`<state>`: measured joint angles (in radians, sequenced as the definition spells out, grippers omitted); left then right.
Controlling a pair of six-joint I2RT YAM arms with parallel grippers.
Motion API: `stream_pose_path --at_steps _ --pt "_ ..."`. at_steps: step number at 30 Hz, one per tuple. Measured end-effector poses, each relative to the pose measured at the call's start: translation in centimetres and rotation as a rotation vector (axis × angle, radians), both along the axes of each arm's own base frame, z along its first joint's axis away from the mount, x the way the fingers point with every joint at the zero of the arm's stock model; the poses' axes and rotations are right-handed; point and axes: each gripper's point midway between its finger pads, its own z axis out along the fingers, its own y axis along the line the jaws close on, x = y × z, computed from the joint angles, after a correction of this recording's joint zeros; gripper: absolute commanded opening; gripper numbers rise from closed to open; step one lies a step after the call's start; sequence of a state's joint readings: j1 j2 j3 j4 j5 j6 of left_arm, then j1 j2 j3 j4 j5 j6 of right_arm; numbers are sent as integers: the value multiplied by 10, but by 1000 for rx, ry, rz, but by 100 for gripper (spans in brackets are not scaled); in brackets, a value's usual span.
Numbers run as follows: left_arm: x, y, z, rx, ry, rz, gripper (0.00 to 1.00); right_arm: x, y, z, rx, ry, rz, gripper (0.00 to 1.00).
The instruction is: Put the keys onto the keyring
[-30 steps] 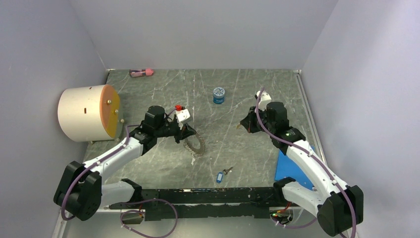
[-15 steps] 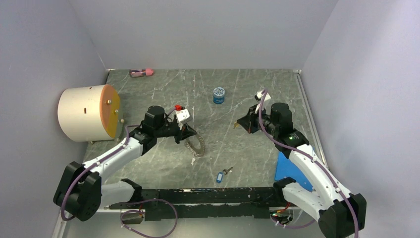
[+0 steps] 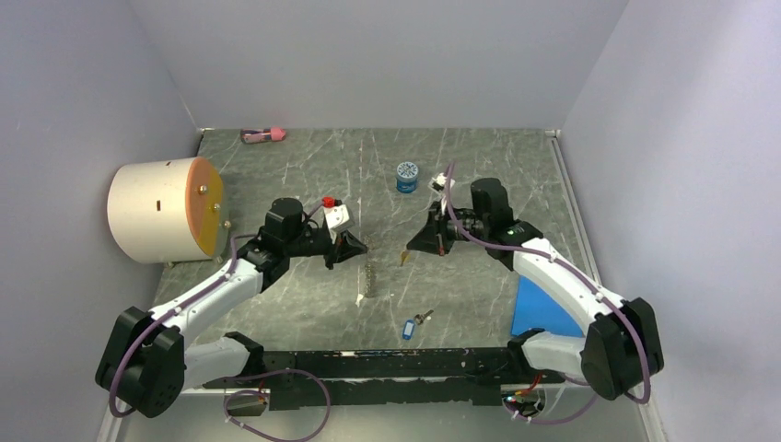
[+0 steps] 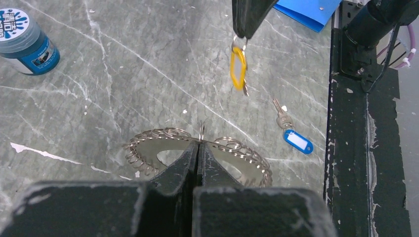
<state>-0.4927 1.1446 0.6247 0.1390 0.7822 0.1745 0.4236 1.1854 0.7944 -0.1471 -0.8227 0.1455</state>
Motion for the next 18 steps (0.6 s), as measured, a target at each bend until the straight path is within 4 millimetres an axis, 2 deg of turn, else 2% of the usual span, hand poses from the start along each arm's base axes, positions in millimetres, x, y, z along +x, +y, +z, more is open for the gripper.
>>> stream_pose_path --at_steps 5,11,18 --pt "-2 -1 1 -7 1 -10 3 -12 22 6 20 -15 111 0" --pt "-3 -3 1 -15 -6 -15 2 -23 35 8 27 -37 179 0" --pt "-4 -6 -4 -11 10 -27 3 -26 47 5 20 -46 233 0"
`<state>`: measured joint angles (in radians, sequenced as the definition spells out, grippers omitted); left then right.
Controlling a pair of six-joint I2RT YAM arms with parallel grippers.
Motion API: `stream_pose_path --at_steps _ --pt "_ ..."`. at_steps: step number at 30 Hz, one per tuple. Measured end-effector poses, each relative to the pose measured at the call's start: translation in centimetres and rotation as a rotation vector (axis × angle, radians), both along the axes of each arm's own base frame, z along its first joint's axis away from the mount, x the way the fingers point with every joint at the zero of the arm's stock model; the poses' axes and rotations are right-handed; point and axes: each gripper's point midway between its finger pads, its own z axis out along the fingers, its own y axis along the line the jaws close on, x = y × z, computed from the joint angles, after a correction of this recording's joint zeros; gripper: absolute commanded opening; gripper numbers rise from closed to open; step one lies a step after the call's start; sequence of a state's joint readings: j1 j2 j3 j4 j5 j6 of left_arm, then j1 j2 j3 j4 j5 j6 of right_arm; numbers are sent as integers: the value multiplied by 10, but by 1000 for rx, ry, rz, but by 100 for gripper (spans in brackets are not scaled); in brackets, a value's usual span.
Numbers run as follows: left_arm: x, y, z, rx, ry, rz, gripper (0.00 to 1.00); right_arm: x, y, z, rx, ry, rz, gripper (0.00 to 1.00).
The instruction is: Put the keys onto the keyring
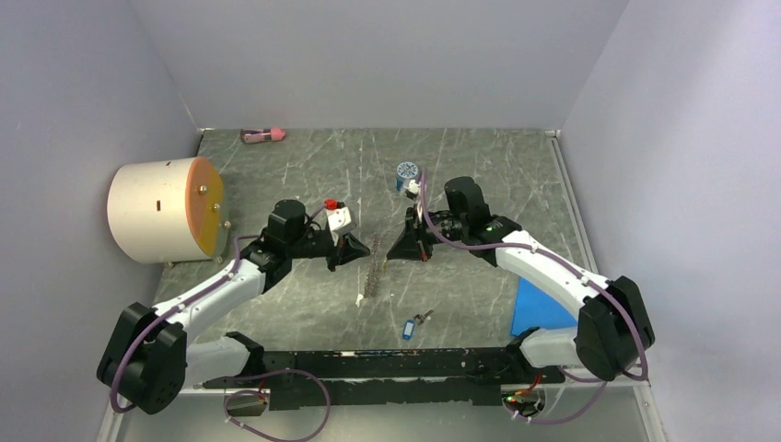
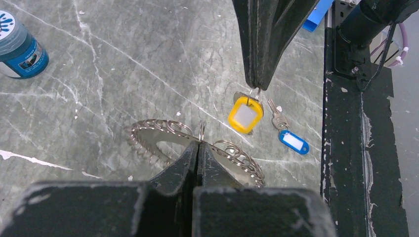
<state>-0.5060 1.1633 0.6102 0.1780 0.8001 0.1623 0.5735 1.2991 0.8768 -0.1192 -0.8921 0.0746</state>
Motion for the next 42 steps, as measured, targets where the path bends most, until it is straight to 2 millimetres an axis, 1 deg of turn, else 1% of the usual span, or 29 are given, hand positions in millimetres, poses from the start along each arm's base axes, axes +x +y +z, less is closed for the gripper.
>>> stream_pose_path --at_steps 5,16,21,27,33,42 --pt "-2 -2 0 0 -1 -9 3 -1 6 -2 -6 0 15 0" --pt "-6 -5 -1 4 -5 -25 3 7 15 -8 -35 -10 4 0" --pt "-7 -5 -1 6 -7 -28 3 10 19 -7 -38 -21 7 0" --pt "-8 -4 -5 18 3 -30 3 13 22 -7 -42 -28 2 0" --pt "-8 -4 -5 21 -3 -29 2 16 25 -13 -56 -17 0 0" --pt "-7 -3 -5 23 -5 -23 3 23 23 -17 -79 -29 -39 0"
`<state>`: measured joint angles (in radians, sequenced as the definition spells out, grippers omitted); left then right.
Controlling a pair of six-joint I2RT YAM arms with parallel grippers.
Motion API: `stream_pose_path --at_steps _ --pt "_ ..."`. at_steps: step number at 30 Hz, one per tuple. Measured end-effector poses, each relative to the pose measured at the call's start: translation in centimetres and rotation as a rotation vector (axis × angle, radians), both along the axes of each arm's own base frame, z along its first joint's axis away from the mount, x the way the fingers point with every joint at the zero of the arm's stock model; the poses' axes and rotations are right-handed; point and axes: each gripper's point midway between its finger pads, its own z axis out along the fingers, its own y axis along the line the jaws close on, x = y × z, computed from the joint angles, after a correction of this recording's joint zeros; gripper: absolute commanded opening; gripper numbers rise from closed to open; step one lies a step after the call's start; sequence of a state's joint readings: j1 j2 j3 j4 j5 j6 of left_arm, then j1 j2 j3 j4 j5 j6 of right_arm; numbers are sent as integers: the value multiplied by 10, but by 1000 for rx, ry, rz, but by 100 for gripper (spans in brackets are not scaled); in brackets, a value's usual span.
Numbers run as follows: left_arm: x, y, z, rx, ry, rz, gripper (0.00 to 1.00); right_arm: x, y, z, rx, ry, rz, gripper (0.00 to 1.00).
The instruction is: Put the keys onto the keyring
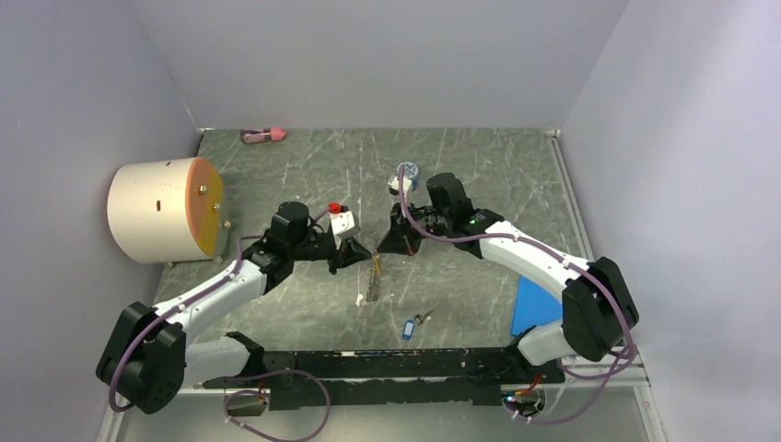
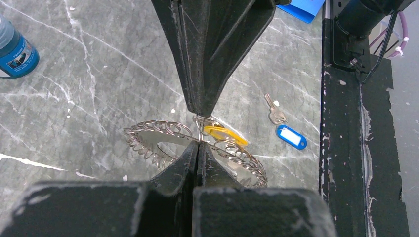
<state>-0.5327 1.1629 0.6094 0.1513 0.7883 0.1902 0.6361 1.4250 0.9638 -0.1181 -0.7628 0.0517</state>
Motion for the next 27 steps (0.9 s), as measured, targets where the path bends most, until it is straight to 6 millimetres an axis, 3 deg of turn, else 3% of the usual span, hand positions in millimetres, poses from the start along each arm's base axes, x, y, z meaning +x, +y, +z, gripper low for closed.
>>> stream_pose_path --at_steps 24,27 --pt "1 -2 3 -17 11 8 2 3 -10 -7 -18 -43 -65 1" --pt "1 -2 3 -20 15 12 3 4 -12 -6 -17 -52 -77 15"
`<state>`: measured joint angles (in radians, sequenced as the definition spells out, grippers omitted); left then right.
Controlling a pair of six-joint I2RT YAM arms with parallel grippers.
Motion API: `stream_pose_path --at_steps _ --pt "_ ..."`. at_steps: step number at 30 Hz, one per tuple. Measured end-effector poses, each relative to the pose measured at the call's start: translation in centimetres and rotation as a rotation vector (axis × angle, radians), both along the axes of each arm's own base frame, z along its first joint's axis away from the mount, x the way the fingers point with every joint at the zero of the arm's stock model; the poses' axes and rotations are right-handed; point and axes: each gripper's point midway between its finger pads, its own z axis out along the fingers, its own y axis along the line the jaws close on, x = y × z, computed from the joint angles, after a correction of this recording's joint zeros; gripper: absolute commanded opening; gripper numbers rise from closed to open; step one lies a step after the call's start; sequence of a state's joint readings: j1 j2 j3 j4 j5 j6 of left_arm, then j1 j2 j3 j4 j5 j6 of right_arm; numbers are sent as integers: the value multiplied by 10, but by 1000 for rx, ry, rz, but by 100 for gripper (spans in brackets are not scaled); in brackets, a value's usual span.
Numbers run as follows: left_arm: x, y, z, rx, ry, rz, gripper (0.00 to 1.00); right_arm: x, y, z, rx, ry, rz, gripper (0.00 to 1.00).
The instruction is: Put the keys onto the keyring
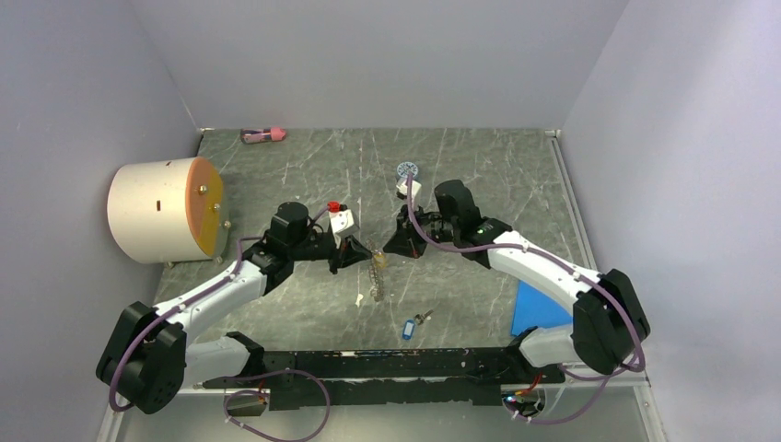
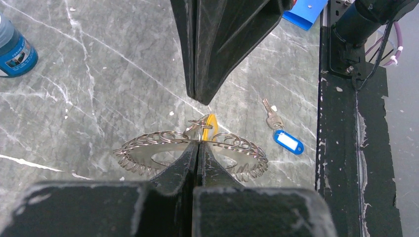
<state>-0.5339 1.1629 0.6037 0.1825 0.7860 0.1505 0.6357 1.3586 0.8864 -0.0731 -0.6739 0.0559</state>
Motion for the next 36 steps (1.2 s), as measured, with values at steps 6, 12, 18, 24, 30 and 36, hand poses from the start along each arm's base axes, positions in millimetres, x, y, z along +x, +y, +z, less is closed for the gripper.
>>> stream_pose_path --at_steps 6,12,18,24,30,36 --pt "-1 0 -2 -4 10 6 3 7 -9 16 35 -79 -88 42" --pt "1 0 -1 -8 3 9 3 27 -25 31 75 -156 -264 55" --pt "2 0 0 -13 -6 12 3 42 -43 46 120 -257 -382 83" --pt "3 0 0 -13 -11 20 3 32 -54 53 170 -399 -369 91" --pt "3 0 0 -14 -13 19 3 30 -48 45 149 -497 -270 91" --pt "3 0 -2 -13 -11 19 3 15 -30 24 127 -542 -62 95"
